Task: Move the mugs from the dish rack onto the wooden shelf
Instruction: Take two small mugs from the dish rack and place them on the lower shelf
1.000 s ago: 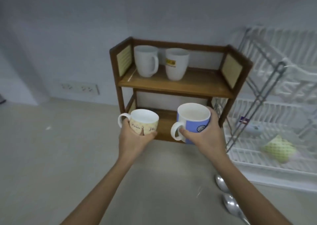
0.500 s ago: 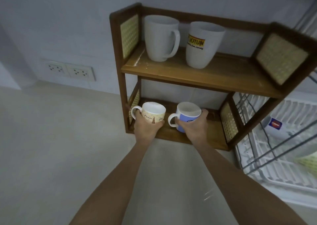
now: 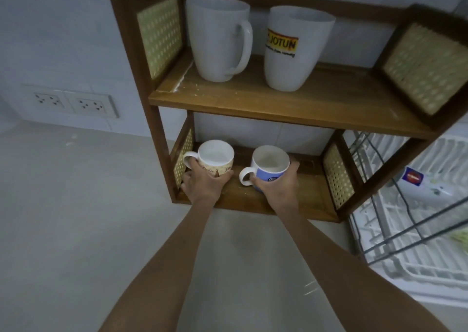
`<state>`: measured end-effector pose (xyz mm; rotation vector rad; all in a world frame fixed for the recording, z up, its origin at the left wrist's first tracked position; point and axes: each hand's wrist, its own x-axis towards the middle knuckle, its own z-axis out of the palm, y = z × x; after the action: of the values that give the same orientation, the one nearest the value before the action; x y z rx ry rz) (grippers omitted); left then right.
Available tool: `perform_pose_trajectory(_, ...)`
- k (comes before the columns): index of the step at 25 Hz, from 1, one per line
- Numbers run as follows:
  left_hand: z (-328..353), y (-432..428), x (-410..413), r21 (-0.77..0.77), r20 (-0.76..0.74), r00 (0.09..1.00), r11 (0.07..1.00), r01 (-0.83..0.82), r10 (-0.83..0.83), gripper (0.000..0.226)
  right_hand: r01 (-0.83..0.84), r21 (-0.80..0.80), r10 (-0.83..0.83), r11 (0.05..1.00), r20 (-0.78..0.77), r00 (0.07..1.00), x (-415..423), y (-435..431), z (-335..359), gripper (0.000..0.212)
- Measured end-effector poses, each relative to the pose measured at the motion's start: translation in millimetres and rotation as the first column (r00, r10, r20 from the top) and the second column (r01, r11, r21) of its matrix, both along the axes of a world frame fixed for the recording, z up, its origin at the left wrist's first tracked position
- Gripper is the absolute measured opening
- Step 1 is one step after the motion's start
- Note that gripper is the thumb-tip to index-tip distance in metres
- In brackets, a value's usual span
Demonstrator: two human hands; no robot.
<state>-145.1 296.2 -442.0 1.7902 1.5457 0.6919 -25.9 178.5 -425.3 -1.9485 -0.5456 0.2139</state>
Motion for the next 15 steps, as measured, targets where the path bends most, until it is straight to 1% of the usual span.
perform_pose_trajectory(5,6,2,-1,-0.010,-0.070,0.997,1.000,0.016,-0.016,0.107,-0.024,-0.008,0.024,1.000,-0.044,0.999,1,0,4,0.094)
perform_pose_trajectory(7,10,-4,-5,-0.009,-0.058,0.998,1.000,0.018,-0.018,0.095,-0.046,-0.007,0.046,0.999,-0.057,0.997,0,-2,4,0.092)
perform_pose_trajectory(11,22,-33,-22,0.012,0.026,0.998,0.999,-0.051,0.051,0.061,-0.087,-0.052,0.078,0.995,-0.145,0.986,-8,-14,14,0.092)
perform_pose_trajectory(12,26,-44,-27,0.043,0.058,0.997,0.997,-0.061,0.058,0.052,-0.092,-0.058,0.083,0.994,-0.143,0.986,-12,-21,19,0.087)
perform_pose_trajectory(13,29,-57,-33,0.087,0.105,0.994,0.995,-0.046,0.037,0.047,-0.101,-0.055,0.095,0.993,-0.114,0.989,-20,-32,23,0.078)
perform_pose_trajectory(15,36,-90,-44,0.195,0.243,0.966,0.980,0.045,-0.093,0.043,-0.156,-0.014,0.156,0.988,-0.032,0.987,-41,-66,30,0.057)
